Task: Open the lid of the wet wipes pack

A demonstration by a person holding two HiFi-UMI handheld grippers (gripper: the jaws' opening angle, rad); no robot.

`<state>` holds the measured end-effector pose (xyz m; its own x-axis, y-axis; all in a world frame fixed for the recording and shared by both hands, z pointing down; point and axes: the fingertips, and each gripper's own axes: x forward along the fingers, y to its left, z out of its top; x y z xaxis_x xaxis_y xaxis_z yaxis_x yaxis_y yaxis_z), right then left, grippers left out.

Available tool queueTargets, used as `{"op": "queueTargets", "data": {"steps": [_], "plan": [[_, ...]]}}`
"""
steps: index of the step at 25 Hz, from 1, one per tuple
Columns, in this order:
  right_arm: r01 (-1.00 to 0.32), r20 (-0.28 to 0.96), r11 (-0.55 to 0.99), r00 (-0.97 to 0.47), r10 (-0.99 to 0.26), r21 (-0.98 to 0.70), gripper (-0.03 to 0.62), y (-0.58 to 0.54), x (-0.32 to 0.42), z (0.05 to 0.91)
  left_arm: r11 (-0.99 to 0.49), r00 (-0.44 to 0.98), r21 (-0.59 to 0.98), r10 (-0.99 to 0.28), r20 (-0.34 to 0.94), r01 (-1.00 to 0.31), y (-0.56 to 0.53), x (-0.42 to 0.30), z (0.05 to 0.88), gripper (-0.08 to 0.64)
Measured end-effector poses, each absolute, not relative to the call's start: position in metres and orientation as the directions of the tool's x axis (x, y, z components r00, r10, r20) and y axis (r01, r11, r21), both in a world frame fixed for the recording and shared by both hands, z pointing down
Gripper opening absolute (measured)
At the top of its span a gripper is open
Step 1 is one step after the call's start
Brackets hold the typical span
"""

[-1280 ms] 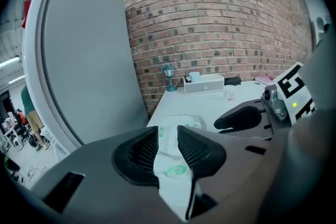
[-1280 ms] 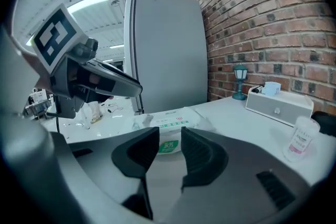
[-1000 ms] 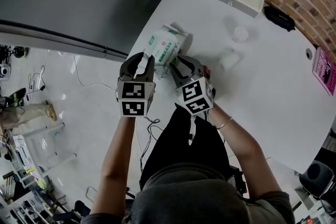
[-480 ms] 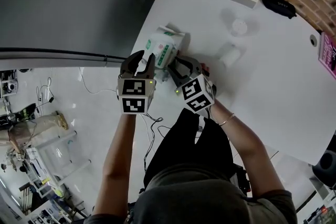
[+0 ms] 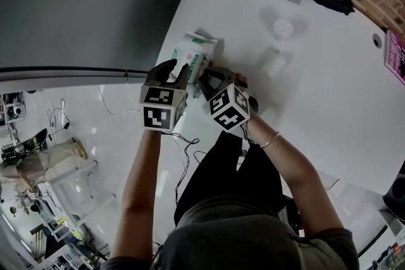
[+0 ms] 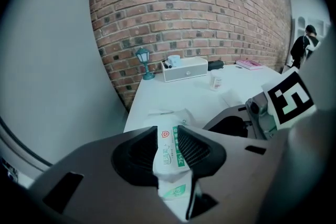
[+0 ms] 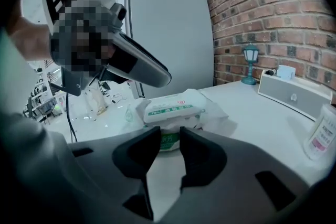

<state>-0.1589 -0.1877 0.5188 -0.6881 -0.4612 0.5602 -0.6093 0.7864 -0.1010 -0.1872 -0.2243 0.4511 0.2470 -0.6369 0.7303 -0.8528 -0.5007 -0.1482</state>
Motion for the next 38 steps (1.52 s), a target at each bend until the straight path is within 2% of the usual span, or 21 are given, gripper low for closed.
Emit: {"op": "queueTargets", "data": {"steps": [20, 34, 38], "plan": [[-0.610, 0.598, 0.781, -0.679, -0.425, -0.138, 0.123, -0.191, -0.163, 0.522, -0.652, 0.171, -0.135, -0.384, 0.907, -0.746, -0.215, -0.159, 0.492, 0.189], [-0.607, 0.606, 0.785, -0.674, -0.423, -0.128, 0.118, -0.190, -0.163, 0.524, -0.652, 0.041, -0.229, -0.371, 0.928, -0.723, -0.221, -0.163, 0.505, 0.183], [-0.606, 0.608, 0.786, -0.671, -0.424, -0.121, 0.118, -0.189, -0.162, 0.524, -0.641, 0.020, -0.240, -0.371, 0.929, -0.730, -0.221, -0.169, 0.509, 0.159]]}}
